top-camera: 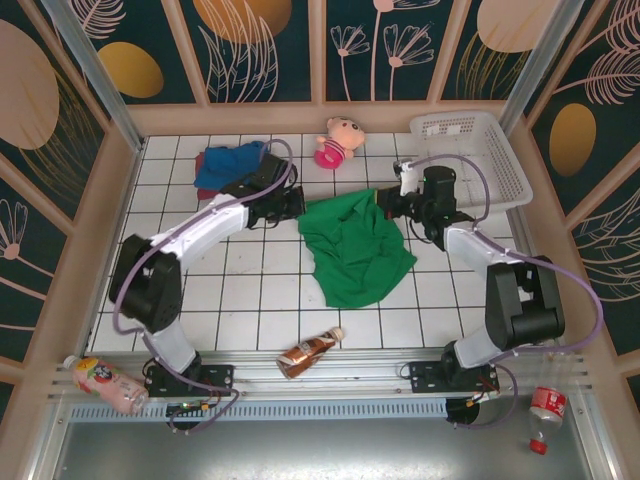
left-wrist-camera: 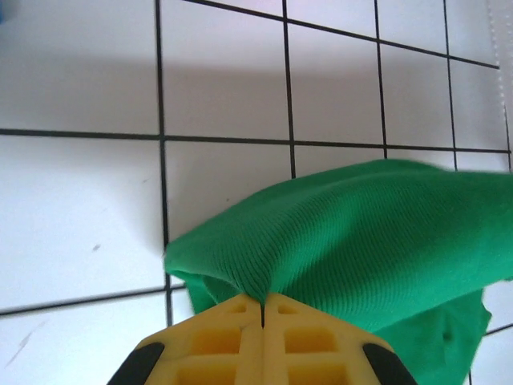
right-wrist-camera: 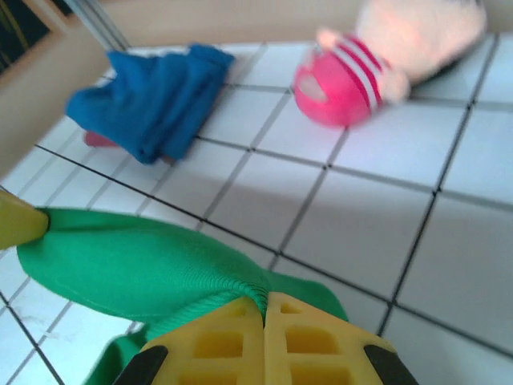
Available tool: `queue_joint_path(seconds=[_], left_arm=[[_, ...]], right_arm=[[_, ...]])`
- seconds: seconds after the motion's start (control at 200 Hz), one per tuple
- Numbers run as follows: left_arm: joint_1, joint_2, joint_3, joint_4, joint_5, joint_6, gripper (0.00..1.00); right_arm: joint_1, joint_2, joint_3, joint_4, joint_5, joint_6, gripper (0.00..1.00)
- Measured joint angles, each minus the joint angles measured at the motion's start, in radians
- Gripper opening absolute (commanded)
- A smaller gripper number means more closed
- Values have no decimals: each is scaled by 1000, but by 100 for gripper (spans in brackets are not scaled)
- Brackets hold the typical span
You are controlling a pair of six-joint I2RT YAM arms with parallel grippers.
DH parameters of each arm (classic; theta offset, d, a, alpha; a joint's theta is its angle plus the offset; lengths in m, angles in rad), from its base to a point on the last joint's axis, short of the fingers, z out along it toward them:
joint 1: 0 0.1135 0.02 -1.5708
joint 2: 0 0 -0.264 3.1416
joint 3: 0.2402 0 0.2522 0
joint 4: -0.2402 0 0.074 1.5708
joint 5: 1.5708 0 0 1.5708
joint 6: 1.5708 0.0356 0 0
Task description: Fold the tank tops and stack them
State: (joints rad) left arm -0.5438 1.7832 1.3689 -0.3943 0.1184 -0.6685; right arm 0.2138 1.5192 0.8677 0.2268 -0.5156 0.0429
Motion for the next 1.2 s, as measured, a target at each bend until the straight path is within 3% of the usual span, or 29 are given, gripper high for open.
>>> queue_joint_path(seconds=[0.28,0.405,0.485,0.625,0.675,0.861,1.041,1.201], left_arm=[[2,260,234,51,9,14,6],[2,326,317,49,-29,16,16],[2,361,365,47,-37,20,30],[2,380,414,26,-41,28,50],[2,380,433,8,-42,29,51],[2,344,439,-37,-4,31,53],[-6,251,319,-35,63,3,53],[-28,237,222,-23,100,-38,53]], right_arm=[[-20,105,44,-27,134,56,0],[-21,192,93,-66,209,90,0],[-22,231,120,-90,263,108,2],[-23,272,179,-137,353,129,21],[-23,273,200,-158,383,123,27],[-22,254,238,-210,447,111,31],[15,196,244,-235,401,66,36],[74,236,290,-234,348,40,40]])
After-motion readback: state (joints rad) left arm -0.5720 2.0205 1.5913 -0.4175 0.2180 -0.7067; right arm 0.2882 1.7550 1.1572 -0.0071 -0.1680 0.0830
